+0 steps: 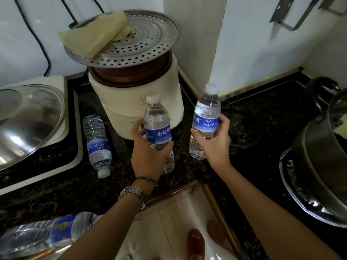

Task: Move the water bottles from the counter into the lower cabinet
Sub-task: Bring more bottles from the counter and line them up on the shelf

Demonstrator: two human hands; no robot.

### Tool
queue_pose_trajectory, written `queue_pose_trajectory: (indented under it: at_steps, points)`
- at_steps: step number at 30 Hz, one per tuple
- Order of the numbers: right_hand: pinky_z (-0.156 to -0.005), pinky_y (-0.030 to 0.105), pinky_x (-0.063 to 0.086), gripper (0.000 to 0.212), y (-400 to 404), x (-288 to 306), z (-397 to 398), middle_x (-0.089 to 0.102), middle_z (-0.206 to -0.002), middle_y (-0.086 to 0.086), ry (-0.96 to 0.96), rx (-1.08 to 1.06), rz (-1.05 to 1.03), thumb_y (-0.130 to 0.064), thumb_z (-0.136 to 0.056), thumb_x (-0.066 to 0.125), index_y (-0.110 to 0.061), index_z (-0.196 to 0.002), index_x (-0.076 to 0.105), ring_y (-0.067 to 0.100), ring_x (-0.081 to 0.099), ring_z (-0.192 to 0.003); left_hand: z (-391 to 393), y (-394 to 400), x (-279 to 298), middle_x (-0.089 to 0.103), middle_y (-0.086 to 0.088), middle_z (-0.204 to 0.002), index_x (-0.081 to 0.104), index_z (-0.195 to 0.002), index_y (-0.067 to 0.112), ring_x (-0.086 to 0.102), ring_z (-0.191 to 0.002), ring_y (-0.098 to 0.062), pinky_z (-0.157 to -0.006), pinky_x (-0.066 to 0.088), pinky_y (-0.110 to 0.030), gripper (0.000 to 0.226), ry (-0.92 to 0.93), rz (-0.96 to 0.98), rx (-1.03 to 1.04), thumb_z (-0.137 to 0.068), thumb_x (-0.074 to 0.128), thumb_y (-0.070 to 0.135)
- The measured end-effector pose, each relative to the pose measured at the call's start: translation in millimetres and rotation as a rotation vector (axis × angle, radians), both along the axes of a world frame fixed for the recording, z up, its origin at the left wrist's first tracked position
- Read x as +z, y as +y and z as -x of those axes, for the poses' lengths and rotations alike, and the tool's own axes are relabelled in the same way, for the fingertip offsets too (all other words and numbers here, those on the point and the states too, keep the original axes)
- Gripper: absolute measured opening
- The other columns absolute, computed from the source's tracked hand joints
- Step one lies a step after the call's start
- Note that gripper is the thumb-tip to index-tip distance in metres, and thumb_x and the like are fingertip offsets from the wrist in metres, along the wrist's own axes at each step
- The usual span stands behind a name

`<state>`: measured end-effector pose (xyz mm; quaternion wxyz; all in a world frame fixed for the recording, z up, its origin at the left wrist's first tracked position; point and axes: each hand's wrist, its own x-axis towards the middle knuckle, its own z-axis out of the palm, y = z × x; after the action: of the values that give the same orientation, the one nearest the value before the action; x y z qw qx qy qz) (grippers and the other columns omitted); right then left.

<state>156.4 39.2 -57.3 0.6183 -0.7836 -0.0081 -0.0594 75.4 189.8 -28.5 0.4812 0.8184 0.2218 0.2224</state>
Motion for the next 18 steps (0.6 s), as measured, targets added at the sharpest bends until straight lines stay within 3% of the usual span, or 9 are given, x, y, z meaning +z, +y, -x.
queue_pose_trajectory:
  at_steps: [4,7,10,14,18]
  points:
    - [-0.078,0.01,0.049,0.071,-1,19,25,0.062,-0.103,-0.021,-0.021,-0.015,0.008,-0.023,-0.067,0.085,-0.026,-0.123,0.041,-0.005,0.064,-0.09,21,7,10,0.058,0.002,-0.116,0.026,-0.126,0.04,0.062,-0.093,-0.01,-0.078,0.053,-0.032,0.088,-0.045,0.024,-0.012,-0.062,0.084,0.025]
    - [-0.077,0.012,0.05,0.068,1,35,48,0.063,-0.098,-0.019,-0.056,-0.02,0.0,-0.02,-0.069,0.084,-0.026,-0.122,0.043,-0.005,0.065,-0.086,41,14,18,0.059,0.006,-0.114,0.026,-0.128,0.038,0.064,-0.092,-0.009,-0.079,0.054,-0.037,0.089,-0.077,0.024,-0.026,-0.062,0.084,0.026]
    - [-0.078,0.014,0.05,0.068,7,53,73,0.062,-0.1,-0.021,-0.083,-0.015,0.007,-0.022,-0.069,0.083,-0.027,-0.124,0.043,-0.004,0.064,-0.088,63,24,25,0.059,0.004,-0.116,0.027,-0.129,0.035,0.063,-0.091,-0.002,-0.077,0.054,-0.029,0.089,-0.12,0.048,-0.041,-0.062,0.085,0.025]
    - [-0.078,0.017,0.05,0.069,19,74,112,0.062,-0.1,-0.02,-0.113,0.001,0.027,-0.023,-0.068,0.083,-0.025,-0.125,0.043,-0.004,0.065,-0.088,99,38,38,0.055,0.011,-0.115,0.028,-0.129,0.034,0.057,-0.09,0.015,-0.068,0.043,0.0,0.088,-0.162,0.079,-0.057,-0.062,0.085,0.025]
    - [-0.084,0.03,0.054,0.068,34,92,149,0.066,-0.1,-0.016,-0.13,0.042,0.051,-0.027,-0.067,0.084,-0.03,-0.122,0.044,0.002,0.067,-0.089,135,53,53,0.055,0.014,-0.115,0.021,-0.118,0.058,0.059,-0.092,0.009,-0.072,0.042,-0.004,0.091,-0.203,0.081,-0.033,-0.062,0.085,0.027]
